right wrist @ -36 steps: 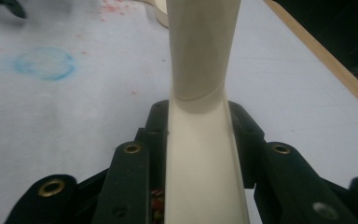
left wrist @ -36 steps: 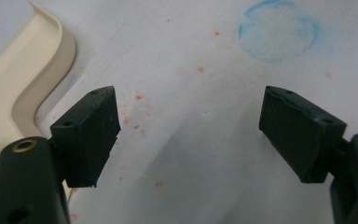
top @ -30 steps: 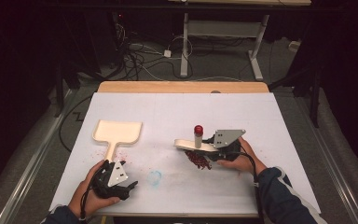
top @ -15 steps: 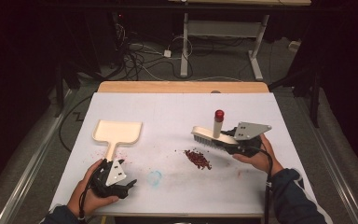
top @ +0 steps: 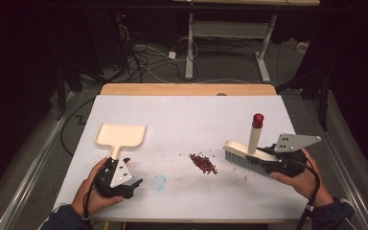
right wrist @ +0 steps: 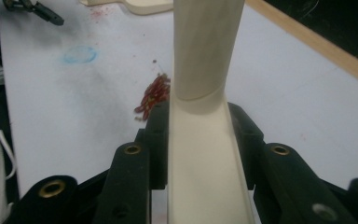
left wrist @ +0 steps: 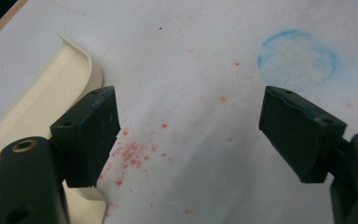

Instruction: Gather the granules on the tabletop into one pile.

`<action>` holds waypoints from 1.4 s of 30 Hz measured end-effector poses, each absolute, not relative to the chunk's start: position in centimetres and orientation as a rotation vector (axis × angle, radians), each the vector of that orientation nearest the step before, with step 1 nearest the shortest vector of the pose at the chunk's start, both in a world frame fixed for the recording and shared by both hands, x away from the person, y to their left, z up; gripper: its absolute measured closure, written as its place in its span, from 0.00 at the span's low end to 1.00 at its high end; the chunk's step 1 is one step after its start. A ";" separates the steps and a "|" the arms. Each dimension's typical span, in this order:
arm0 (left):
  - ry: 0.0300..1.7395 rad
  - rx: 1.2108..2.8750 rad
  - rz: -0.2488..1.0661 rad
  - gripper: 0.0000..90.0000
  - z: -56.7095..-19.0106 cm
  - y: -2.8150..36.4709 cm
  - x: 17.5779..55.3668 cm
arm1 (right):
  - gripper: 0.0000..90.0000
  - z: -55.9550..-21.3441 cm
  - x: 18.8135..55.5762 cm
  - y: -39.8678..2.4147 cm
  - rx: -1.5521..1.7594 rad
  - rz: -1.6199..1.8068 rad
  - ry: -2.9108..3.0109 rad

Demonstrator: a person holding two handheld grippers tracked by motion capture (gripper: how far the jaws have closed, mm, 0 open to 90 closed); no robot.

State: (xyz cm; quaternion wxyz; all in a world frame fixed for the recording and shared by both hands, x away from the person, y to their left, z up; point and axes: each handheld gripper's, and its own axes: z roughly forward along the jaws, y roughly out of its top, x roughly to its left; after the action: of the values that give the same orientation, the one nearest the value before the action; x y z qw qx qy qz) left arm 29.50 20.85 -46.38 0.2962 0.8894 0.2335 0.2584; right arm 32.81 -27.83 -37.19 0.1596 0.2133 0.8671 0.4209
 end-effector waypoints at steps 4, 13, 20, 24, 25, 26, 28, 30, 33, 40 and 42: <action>0.616 2.368 0.677 0.22 -46.5 20.6 29.6 | 0.75 -37.5 31.6 -28.8 0.646 1.173 2.525; 0.598 2.392 0.662 0.22 -46.8 20.2 29.7 | 0.75 -38.9 31.4 -30.9 0.697 1.111 2.681; 0.593 2.405 0.653 0.22 -46.9 20.0 29.5 | 0.71 -40.3 34.6 -31.5 0.756 1.082 2.703; 0.596 2.411 0.646 0.22 -47.0 19.9 29.7 | 0.65 -40.3 36.6 -32.0 0.745 1.084 2.690; 0.598 2.412 0.643 0.22 -47.0 19.9 29.7 | 0.63 -40.3 37.1 -32.1 0.753 1.071 2.683; 0.598 2.413 0.639 0.22 -47.1 19.9 29.7 | 0.61 -40.4 37.7 -32.1 0.770 1.046 2.678; 0.600 2.412 0.630 0.22 -47.1 19.9 29.7 | 0.59 -40.8 38.9 -32.0 0.783 1.013 2.702; 0.599 2.418 0.629 0.22 -47.2 19.9 29.7 | 0.57 -41.4 40.0 -31.8 0.789 0.999 2.730; 0.598 2.420 0.626 0.22 -47.2 19.9 29.7 | 0.50 -42.0 41.6 -31.5 0.829 0.924 2.756; 0.604 2.419 0.623 0.22 -47.3 20.0 29.8 | 0.52 -42.9 43.8 -31.3 1.071 0.913 2.575; 0.604 2.421 0.624 0.22 -47.3 19.9 29.8 | 0.53 -43.2 44.1 -31.0 1.145 0.876 2.516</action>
State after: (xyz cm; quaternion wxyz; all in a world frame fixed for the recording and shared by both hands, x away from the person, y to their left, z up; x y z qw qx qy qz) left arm 29.75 19.95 -47.29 0.2810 0.9034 0.2255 0.2327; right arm 44.13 -31.01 -43.23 0.1205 0.3921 0.8613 0.2997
